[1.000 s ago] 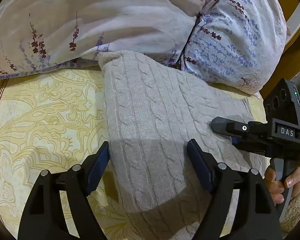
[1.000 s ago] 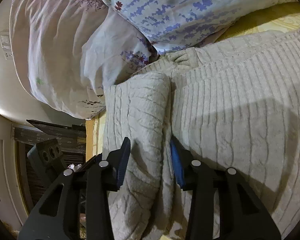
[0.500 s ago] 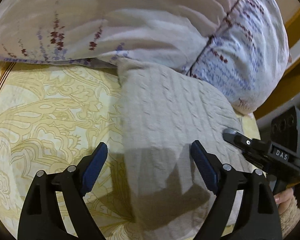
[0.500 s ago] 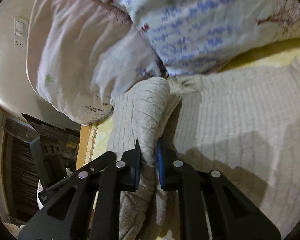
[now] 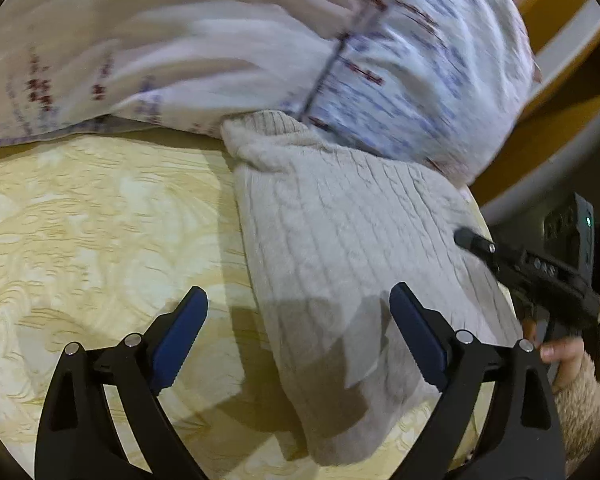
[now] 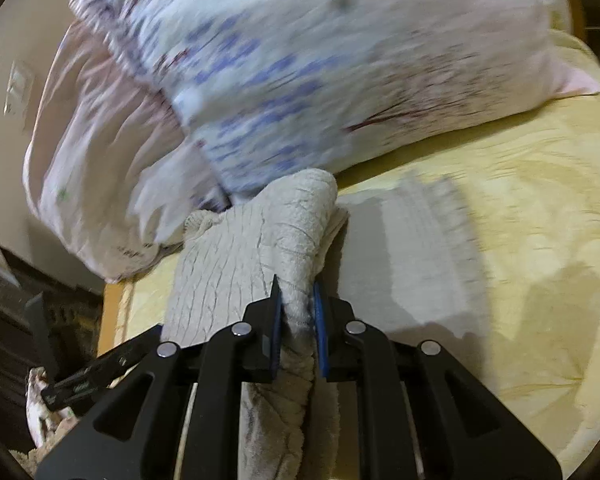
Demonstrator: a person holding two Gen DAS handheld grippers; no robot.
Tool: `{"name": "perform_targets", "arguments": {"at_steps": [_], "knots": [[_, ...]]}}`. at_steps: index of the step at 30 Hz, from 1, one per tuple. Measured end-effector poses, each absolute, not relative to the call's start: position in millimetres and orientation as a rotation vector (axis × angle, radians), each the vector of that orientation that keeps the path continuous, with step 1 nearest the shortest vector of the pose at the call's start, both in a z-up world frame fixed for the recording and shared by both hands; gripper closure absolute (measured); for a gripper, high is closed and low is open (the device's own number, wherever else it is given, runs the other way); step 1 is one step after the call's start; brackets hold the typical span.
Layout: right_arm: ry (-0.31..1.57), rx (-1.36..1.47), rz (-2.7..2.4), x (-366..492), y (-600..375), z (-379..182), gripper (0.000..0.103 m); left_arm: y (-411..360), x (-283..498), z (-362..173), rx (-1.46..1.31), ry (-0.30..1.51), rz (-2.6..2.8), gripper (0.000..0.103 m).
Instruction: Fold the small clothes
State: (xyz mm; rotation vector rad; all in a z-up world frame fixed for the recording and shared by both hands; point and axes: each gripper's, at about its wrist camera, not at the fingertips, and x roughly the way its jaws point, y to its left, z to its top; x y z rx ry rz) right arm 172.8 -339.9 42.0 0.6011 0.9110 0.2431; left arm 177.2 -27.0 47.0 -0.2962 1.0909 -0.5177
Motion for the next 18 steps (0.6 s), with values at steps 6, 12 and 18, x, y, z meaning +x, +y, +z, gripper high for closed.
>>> {"name": "perform_targets", "arguments": {"at_steps": [6,12,18], "knots": [[0.897,0.614,0.174,159,-367,36,0.09,-41,167,41,-0.304,1.118,-0.588,0.009],[0.881,0.604,0.132,155,-375,33,0.09,-51,160,37,-0.318,1.128,-0.634,0.009],[0.907,0.589,0.088,163,-381,13,0.09,-52,159,34,-0.354,1.137,-0.651,0.009]]}}
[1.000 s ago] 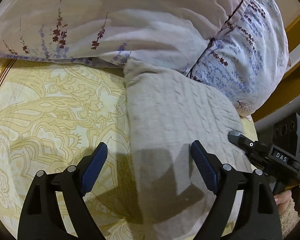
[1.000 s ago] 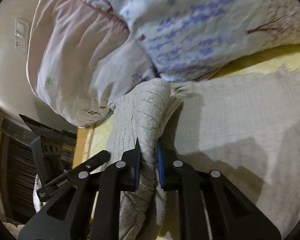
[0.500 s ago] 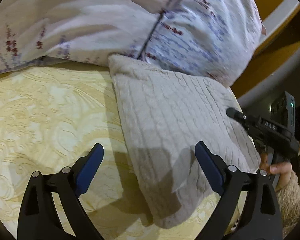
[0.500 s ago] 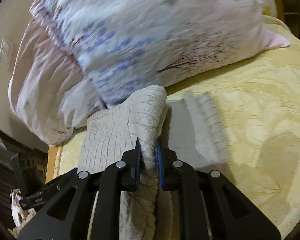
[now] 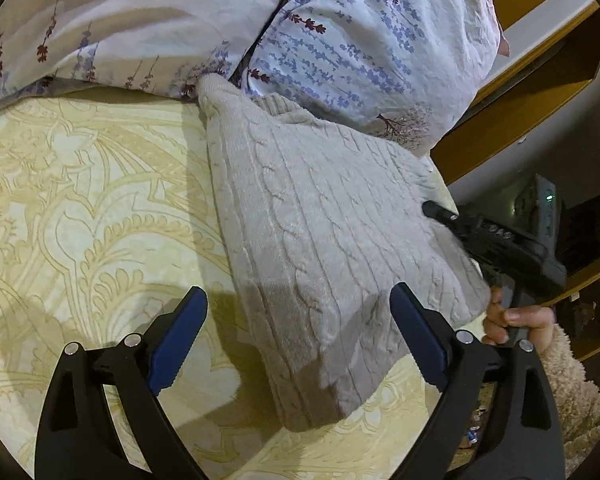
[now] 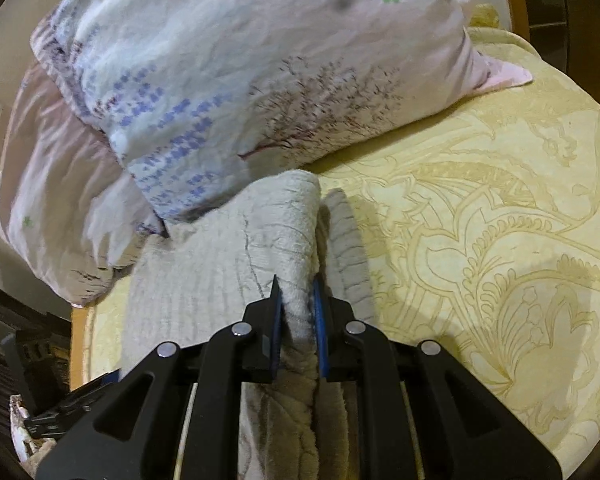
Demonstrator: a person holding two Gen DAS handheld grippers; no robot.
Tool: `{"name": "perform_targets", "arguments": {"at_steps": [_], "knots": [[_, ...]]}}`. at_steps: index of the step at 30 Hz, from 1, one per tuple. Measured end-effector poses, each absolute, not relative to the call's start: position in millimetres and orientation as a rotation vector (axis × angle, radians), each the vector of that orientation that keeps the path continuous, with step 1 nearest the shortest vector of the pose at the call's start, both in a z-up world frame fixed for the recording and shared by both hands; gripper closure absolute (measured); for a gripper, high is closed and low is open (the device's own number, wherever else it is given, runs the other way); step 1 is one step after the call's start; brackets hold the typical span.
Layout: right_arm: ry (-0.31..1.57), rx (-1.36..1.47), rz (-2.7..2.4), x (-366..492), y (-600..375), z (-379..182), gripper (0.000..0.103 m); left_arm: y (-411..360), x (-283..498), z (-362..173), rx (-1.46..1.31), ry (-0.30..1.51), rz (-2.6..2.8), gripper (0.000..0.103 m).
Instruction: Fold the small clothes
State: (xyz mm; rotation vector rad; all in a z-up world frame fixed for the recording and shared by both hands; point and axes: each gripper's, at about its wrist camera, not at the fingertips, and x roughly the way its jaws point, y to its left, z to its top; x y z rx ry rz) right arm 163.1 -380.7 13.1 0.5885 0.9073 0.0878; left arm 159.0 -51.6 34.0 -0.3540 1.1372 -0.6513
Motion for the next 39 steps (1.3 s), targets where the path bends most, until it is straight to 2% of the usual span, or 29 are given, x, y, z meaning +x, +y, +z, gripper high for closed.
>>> {"name": "perform_targets", "arguments": {"at_steps": [5,7,8,9,10,16,18,20,21,22,23,27,34,39], "knots": [[0.918,0.671,0.109,159,-391,3,0.087,-56,159,32,-0.373,1.154,-0.671,0.01],[0.883,0.723,0.111,148,-401,11,0.079,-57,158,31,-0.385,1.164,-0.675,0.01],[0.861,0.745,0.118,139,-407,15,0.071,-56,158,31,-0.391,1.167,-0.677,0.01],[0.834,0.773,0.132,128,-414,19,0.059,-55,156,31,-0.401,1.169,-0.681,0.01],[0.82,0.792,0.144,121,-417,22,0.054,-55,155,30,-0.415,1.176,-0.687,0.012],[0.832,0.812,0.204,74,-418,20,0.054,-53,149,22,-0.463,1.219,-0.697,0.02],[0.843,0.809,0.224,64,-411,14,0.054,-54,146,20,-0.464,1.229,-0.7,0.021],[0.859,0.788,0.231,60,-403,10,0.056,-56,145,19,-0.467,1.237,-0.707,0.027],[0.871,0.769,0.235,60,-397,7,0.068,-57,144,18,-0.469,1.242,-0.712,0.029],[0.891,0.741,0.232,61,-391,5,0.091,-57,143,18,-0.466,1.245,-0.712,0.032],[0.887,0.712,0.215,61,-387,6,0.091,-58,142,18,-0.459,1.247,-0.71,0.036],[0.784,0.653,0.174,47,-390,28,0.094,-59,140,17,-0.449,1.257,-0.709,0.037],[0.936,0.551,0.051,43,-390,-2,0.095,-68,139,15,-0.411,1.27,-0.728,0.037],[0.967,0.557,0.071,48,-391,-12,0.092,-70,138,16,-0.397,1.27,-0.737,0.037]]}}
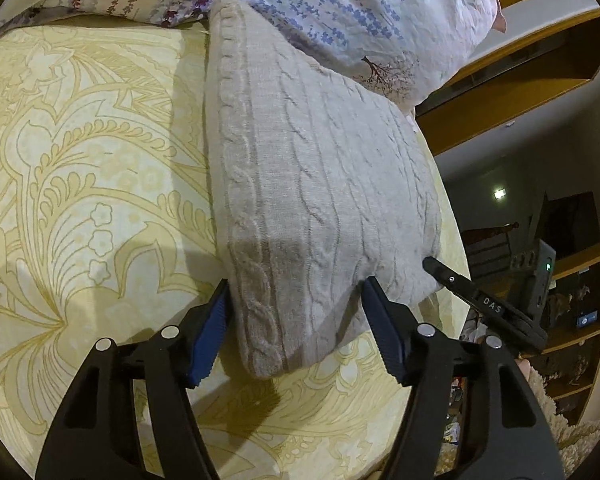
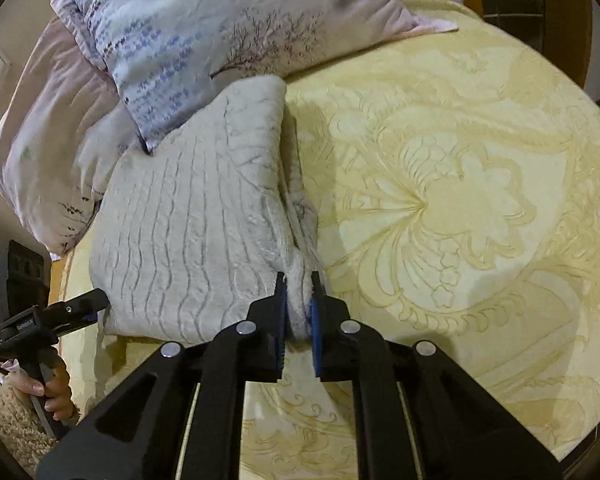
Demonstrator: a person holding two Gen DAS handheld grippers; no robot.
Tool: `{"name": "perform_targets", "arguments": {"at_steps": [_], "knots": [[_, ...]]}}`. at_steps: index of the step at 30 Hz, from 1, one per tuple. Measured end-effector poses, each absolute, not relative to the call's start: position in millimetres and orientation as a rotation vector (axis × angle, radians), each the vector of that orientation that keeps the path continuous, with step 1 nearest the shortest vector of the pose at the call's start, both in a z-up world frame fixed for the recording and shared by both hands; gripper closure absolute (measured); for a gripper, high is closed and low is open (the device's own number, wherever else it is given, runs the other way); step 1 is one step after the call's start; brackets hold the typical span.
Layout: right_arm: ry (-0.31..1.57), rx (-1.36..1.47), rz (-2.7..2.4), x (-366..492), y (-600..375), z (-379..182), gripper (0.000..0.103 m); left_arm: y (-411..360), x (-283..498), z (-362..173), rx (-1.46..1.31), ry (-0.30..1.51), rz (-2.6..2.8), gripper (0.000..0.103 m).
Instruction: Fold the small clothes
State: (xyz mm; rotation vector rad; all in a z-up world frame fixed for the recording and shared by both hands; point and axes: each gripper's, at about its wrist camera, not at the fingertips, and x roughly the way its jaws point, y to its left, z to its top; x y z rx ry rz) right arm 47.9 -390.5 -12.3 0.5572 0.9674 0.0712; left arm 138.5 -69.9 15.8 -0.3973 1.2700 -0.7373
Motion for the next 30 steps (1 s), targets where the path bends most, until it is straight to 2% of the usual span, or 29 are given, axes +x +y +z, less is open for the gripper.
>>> {"name": "perform_targets", "arguments": {"at_steps": [3,4,5,6,11,18,24,26,27,28,29,30], "knots": [[0.904,0.665,0.12,49,-407,-1,0.077,-62,142,23,-0.455,1.234,-0.748,0.035],[0.871,0.703,0.121,52,-416,4,0.063,-58,145,26,-0.475,1.214,-0.749,0.031],[0.852,0.728,0.119,55,-421,7,0.057,-53,151,29,-0.501,1.196,-0.747,0.024],[0.838,0.758,0.115,62,-427,10,0.051,-51,153,31,-0.512,1.183,-0.742,0.022],[0.819,0.854,0.13,104,-443,18,0.051,-48,184,41,-0.504,1.138,-0.682,0.015],[0.882,0.918,0.16,161,-447,8,0.051,-58,233,37,-0.544,1.164,-0.61,0.017],[0.937,0.926,0.196,194,-444,-4,0.051,-69,288,23,-0.571,1.197,-0.573,0.033],[0.95,0.925,0.203,200,-442,-7,0.051,-74,301,17,-0.564,1.209,-0.576,0.045],[0.953,0.921,0.212,202,-440,-8,0.061,-76,305,13,-0.572,1.219,-0.575,0.048],[0.952,0.921,0.224,202,-439,-9,0.079,-76,309,9,-0.584,1.227,-0.573,0.057],[0.941,0.903,0.226,203,-438,-7,0.083,-76,310,7,-0.592,1.232,-0.574,0.068],[0.924,0.889,0.231,202,-438,-4,0.089,-76,312,4,-0.597,1.234,-0.577,0.072]]}}
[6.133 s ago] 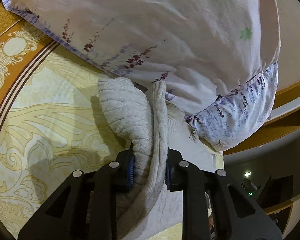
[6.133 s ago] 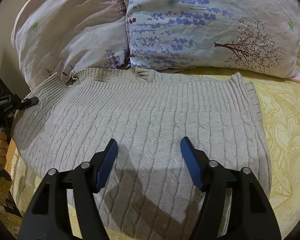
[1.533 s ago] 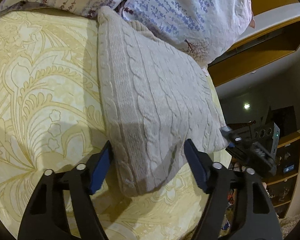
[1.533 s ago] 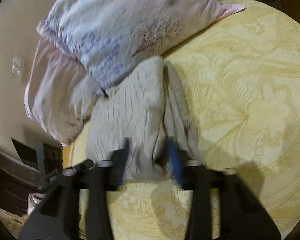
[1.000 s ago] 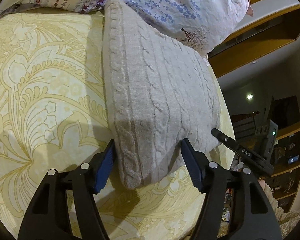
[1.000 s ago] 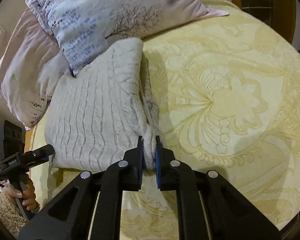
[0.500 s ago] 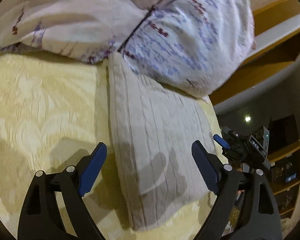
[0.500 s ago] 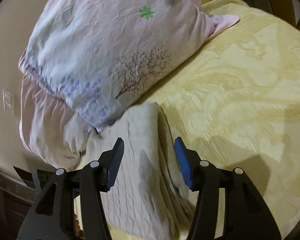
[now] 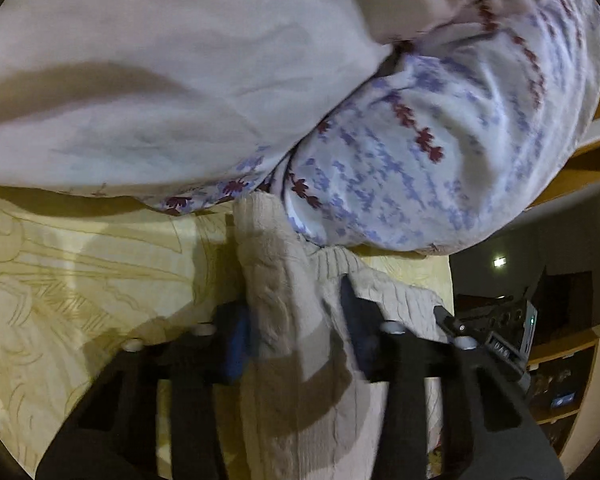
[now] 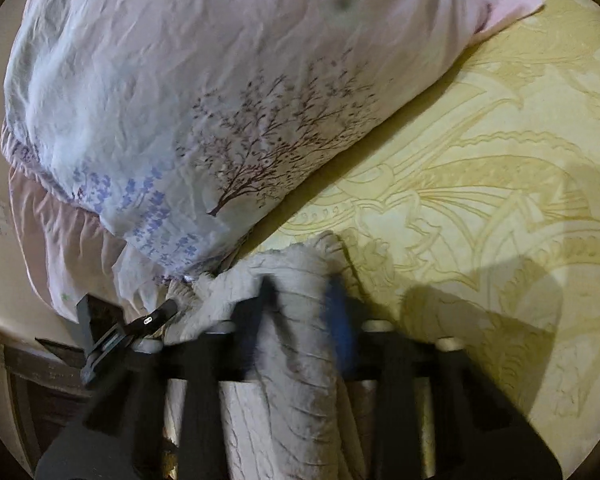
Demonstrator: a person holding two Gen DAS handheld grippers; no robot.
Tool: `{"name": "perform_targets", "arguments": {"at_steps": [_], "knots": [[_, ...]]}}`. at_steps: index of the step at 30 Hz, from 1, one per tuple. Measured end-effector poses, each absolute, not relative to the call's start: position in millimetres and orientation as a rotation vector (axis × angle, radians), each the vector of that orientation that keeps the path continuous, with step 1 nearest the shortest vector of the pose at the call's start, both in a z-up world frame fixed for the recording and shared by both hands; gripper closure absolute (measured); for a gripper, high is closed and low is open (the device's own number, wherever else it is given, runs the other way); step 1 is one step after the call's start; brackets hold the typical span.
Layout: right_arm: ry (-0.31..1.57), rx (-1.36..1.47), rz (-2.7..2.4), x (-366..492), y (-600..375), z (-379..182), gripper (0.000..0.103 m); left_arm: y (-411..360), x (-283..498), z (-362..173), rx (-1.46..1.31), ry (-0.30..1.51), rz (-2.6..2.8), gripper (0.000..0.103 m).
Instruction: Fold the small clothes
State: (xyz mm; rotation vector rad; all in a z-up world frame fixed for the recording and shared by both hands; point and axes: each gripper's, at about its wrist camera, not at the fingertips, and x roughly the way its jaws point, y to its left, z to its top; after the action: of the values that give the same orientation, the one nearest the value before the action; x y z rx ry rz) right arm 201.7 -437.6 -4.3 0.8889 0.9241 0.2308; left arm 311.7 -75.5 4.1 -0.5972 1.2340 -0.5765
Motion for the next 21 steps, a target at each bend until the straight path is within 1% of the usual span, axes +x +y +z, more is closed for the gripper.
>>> {"name": "perform_targets", "arguments": {"at_steps": [1,2,4,7,9,13,17,20,21], "knots": [[0.902,0.878,0.239,200,-438,0,0.093,-75,312,3,-0.592,1.231,-0.579,0.083],[0.884,0.872,0.241,199,-438,4,0.093,-75,312,3,-0.587,1.227,-0.583,0.089],[0.825,0.851,0.259,195,-436,19,0.094,-73,312,6,-0.593,1.204,-0.604,0.091],[0.696,0.811,0.282,184,-434,42,0.095,-70,309,16,-0.599,1.141,-0.647,0.092],[0.678,0.776,0.248,182,-434,44,0.095,-71,306,18,-0.571,1.112,-0.646,0.092],[0.904,0.765,0.112,205,-434,1,0.095,-72,311,4,-0.55,1.151,-0.579,0.092],[0.961,0.707,0.078,220,-423,-3,0.094,-81,312,0,-0.426,1.161,-0.506,0.092],[0.997,0.691,0.089,230,-417,-2,0.093,-84,314,-4,-0.429,1.174,-0.5,0.092],[0.991,0.693,0.094,229,-419,0,0.091,-84,315,-3,-0.439,1.176,-0.506,0.09]]}}
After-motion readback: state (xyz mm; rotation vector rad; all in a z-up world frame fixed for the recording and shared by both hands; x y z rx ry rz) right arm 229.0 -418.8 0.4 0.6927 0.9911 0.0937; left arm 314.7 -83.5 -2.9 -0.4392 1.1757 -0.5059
